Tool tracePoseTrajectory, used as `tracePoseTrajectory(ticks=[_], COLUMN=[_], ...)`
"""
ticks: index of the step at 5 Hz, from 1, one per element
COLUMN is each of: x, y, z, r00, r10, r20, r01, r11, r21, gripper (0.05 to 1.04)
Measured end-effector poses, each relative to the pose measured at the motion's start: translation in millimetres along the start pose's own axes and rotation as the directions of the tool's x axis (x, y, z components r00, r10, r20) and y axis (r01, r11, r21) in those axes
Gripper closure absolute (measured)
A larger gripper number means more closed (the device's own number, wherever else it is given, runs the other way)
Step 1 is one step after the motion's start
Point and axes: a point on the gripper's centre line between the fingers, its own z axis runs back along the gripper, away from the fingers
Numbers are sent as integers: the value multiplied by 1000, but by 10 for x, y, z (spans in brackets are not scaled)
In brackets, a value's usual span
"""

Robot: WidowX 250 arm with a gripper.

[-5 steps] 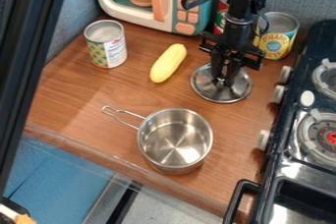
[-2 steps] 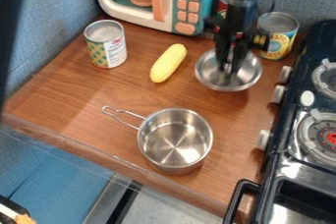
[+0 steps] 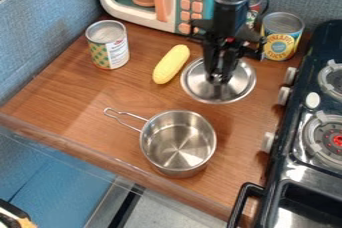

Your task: Put the lid in the silver pot

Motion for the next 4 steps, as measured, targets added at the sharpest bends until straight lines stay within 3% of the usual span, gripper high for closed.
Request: tracePoseTrajectory(ticks=[2, 4], x=[-491, -656], y=[-5, 38], z=[-31, -181], r00=[999, 998], r10=[-29, -22], r20=[-28, -55], r01=[29, 23], r11=[1000, 1000], r21=[1, 15], gripper=[804, 804])
